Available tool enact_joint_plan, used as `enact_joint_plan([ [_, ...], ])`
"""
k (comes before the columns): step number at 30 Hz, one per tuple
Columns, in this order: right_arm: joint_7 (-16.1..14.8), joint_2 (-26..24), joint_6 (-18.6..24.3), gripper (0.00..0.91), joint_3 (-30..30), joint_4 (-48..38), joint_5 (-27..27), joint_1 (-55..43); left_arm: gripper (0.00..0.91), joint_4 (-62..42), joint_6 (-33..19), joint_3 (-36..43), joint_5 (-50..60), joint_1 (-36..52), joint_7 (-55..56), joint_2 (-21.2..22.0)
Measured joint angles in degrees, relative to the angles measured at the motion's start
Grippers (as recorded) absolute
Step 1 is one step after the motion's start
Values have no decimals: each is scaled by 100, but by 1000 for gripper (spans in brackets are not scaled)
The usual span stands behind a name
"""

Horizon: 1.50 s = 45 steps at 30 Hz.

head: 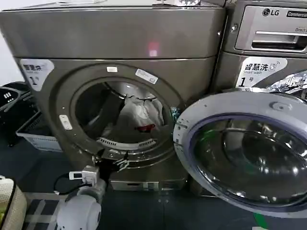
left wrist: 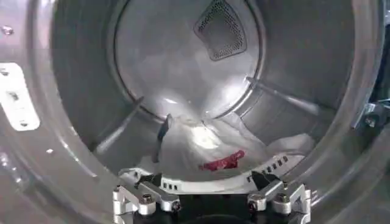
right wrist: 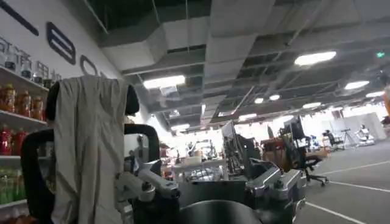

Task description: Grasp the clothes from the dryer.

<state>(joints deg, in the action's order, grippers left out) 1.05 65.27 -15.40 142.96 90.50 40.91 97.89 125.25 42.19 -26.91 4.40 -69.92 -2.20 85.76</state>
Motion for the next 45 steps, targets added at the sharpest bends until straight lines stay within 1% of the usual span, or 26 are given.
enact_joint_plan([
  [18, -4, -84, 14, 907, 8, -95, -50, -6, 907, -109, 0, 8, -146, 109, 150, 30],
  [35, -26, -50, 43, 907, 3, -161, -66, 2, 907, -79, 0, 51, -198, 39, 183, 80],
  [45, -48, -21, 174, 907, -9, -187, -73, 31, 907, -213, 0, 96, -61, 146, 79, 152],
])
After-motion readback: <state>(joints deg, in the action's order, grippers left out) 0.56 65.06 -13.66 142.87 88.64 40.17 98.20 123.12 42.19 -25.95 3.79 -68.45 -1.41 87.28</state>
